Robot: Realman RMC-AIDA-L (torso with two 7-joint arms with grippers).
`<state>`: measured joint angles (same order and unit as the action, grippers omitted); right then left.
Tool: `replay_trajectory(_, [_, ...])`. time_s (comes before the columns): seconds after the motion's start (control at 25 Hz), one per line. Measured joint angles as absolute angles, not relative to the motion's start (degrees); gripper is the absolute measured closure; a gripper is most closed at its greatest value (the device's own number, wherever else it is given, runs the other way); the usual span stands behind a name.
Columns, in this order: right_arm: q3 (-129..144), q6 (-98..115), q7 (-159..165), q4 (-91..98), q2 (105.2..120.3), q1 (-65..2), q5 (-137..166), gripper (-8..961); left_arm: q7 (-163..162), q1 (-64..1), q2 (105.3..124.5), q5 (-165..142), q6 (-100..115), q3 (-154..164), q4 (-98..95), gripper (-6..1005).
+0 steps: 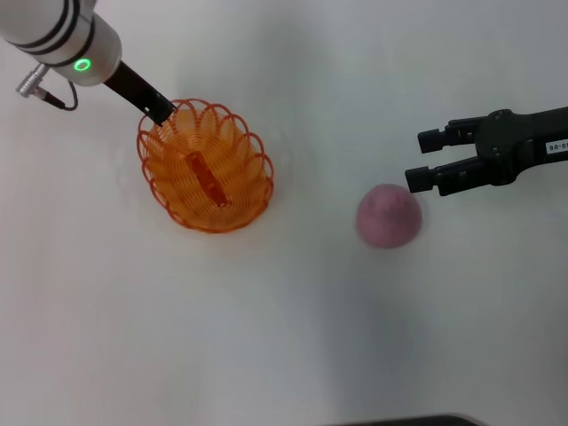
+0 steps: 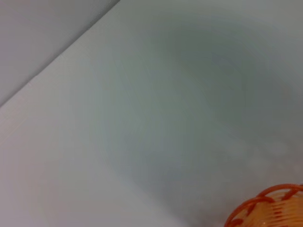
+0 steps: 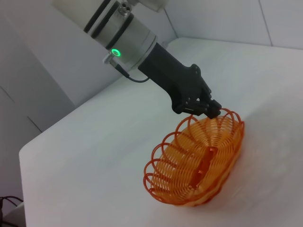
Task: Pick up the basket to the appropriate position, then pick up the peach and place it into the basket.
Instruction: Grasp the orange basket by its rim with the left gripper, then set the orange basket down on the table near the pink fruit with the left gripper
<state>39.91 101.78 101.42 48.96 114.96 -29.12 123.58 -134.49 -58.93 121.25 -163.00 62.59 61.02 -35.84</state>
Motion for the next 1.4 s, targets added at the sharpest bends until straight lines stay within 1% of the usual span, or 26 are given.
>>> replay_trajectory(0.24, [39.9, 101.75, 101.33, 48.58, 114.96, -29.19, 123.58, 21, -133.25, -57.09, 120.74, -161.49, 74.44, 49.36, -43.72, 951])
replay_trajectory(0.36, [39.9, 101.68, 101.28, 48.54, 114.95, -29.26, 123.58, 21, -134.48, -56.16, 119.62, -161.31, 78.82, 43.18, -45.52, 957])
replay_trajectory(0.44, [39.9, 101.63, 101.21, 48.52, 114.96, -29.27, 123.57, 22, -135.34, -55.24, 118.15, -160.65, 81.79, 38.23, -45.19, 962])
replay_trajectory(0.56, [39.9, 101.45, 101.04, 48.51, 114.96, -29.27, 123.57, 22, -136.88, -53.0, 116.5, -158.74, 84.34, 33.52, -44.95, 963])
replay_trajectory(0.68, [39.9, 101.39, 100.98, 48.51, 114.96, -29.34, 123.57, 22, -139.36, -50.24, 115.62, -156.28, 85.89, 30.57, -45.24, 965])
replay_trajectory(0.8, [39.92, 101.35, 100.92, 48.51, 114.96, -29.52, 123.57, 22, -141.79, -47.76, 115.37, -152.83, 86.72, 26.62, -45.29, 966])
replay_trajectory(0.88, [40.01, 101.33, 100.89, 48.51, 114.99, -29.59, 123.57, 23, -143.04, -45.88, 115.78, -150.48, 86.72, 25.02, -45.19, 966])
replay_trajectory(1.0, [40.08, 101.28, 100.86, 48.51, 115.05, -29.63, 123.57, 23, -143.61, -42.65, 117.52, -146.64, 86.61, 24.47, -45.48, 965])
replay_trajectory(1.08, [40.08, 101.26, 100.82, 48.51, 115.05, -29.62, 123.57, 23, -143.87, -40.51, 119.06, -144.33, 85.86, 24.38, -46.8, 965])
replay_trajectory(1.2, [40.08, 101.24, 100.8, 48.51, 115.09, -29.62, 123.58, 23, -145.18, -36.65, 122.41, -142.34, 83.91, 24.69, -51.4, 965])
replay_trajectory(1.24, [40.08, 101.25, 100.78, 48.51, 115.11, -29.62, 123.57, 23, -145.55, -35.83, 123.22, -142.08, 83.69, 24.77, -52.73, 961])
replay_trajectory(1.32, [40.08, 101.25, 100.74, 48.48, 115.2, -29.62, 123.57, 24, -146.14, -34.06, 124.12, -140.93, 83.99, 25.27, -54.18, 954])
replay_trajectory(1.4, [40.08, 101.19, 100.7, 48.46, 115.28, -29.62, 123.57, 24, -146.5, -32.7, 124.11, -139.54, 84.91, 26.25, -54.16, 947])
